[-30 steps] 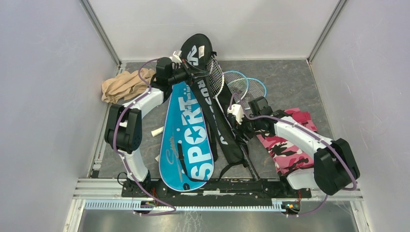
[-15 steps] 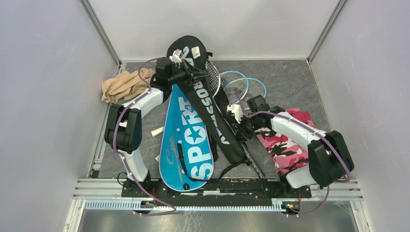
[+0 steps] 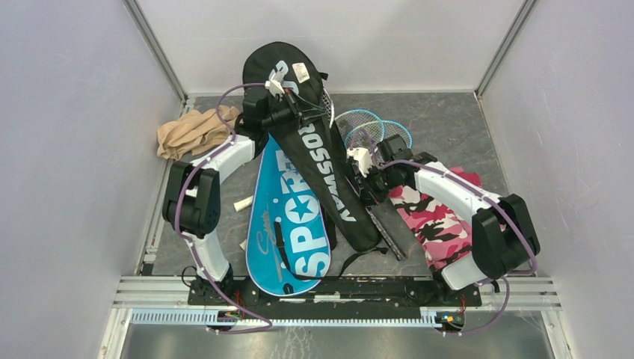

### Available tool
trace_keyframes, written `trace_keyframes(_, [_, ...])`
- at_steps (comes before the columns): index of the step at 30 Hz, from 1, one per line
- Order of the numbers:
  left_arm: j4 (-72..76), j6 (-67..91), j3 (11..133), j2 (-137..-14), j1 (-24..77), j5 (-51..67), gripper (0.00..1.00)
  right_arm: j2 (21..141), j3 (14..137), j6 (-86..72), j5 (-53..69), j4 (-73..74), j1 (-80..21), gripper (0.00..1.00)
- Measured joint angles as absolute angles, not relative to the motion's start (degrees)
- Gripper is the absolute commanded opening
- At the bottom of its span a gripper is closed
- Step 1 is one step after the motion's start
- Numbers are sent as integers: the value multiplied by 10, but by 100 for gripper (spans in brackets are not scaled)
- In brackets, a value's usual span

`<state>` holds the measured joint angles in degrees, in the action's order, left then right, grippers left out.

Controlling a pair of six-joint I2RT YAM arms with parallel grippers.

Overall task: Pack up the badminton gear
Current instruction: Place the racket in the racket bag.

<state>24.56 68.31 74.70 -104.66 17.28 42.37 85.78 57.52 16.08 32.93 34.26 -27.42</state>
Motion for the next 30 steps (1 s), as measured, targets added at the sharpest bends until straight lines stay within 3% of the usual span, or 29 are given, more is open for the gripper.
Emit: trace_keyframes(30, [251,641,756,-1067,204,426,2,928,650,10,295,252,-289,0])
